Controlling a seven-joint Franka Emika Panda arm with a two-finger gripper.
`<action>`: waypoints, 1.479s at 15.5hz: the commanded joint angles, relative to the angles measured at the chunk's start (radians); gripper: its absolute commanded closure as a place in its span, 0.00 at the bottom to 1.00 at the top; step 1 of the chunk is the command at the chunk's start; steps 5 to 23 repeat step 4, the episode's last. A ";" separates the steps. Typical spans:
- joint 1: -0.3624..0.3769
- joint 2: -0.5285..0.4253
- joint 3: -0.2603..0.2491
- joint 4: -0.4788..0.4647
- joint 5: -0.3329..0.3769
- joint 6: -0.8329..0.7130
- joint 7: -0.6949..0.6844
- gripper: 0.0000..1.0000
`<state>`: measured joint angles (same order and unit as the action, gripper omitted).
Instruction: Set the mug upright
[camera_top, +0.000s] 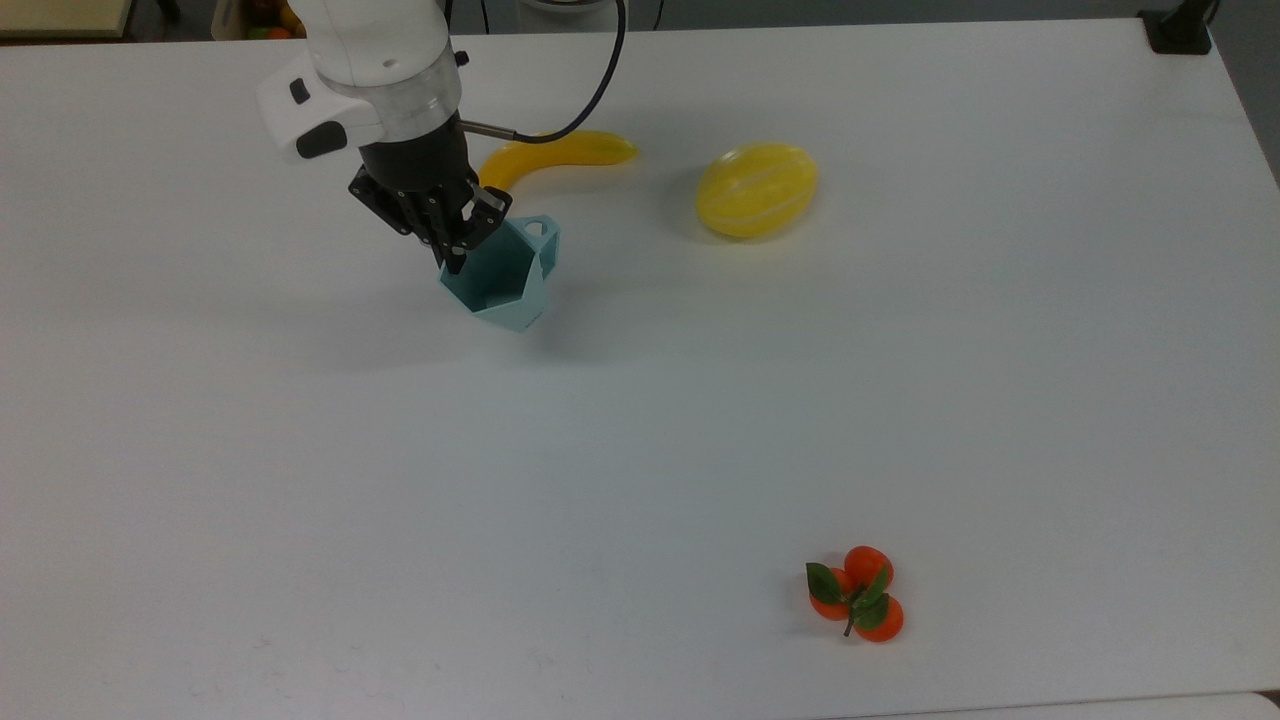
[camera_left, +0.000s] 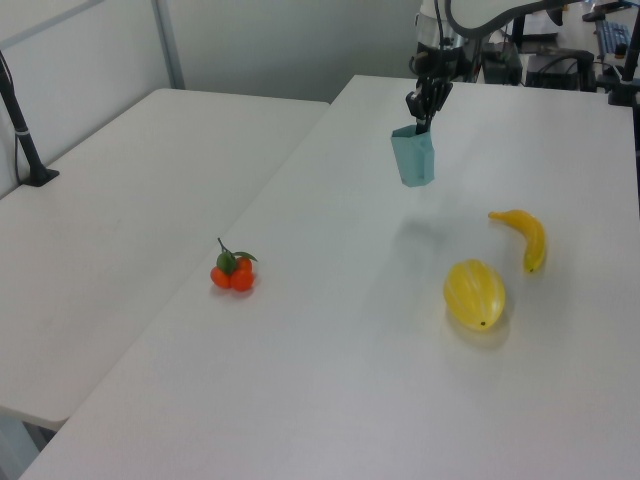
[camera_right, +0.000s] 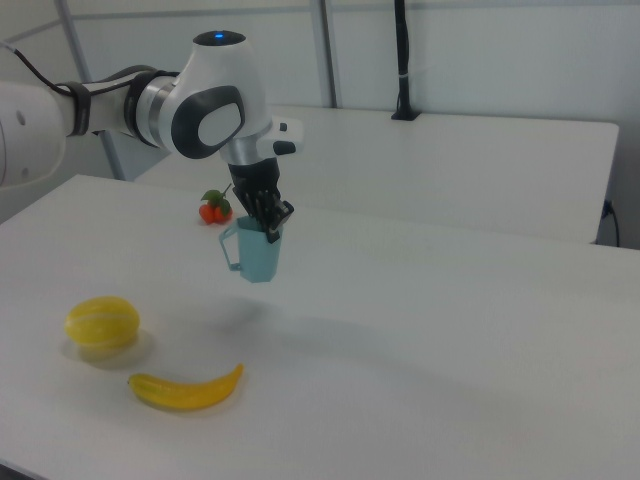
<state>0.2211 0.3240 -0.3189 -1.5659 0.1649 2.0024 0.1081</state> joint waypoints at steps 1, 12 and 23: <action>-0.003 -0.028 -0.002 -0.006 -0.008 -0.030 0.019 0.00; -0.009 -0.028 -0.002 -0.006 -0.008 -0.030 0.015 0.00; -0.009 -0.028 -0.002 -0.006 -0.008 -0.030 0.015 0.00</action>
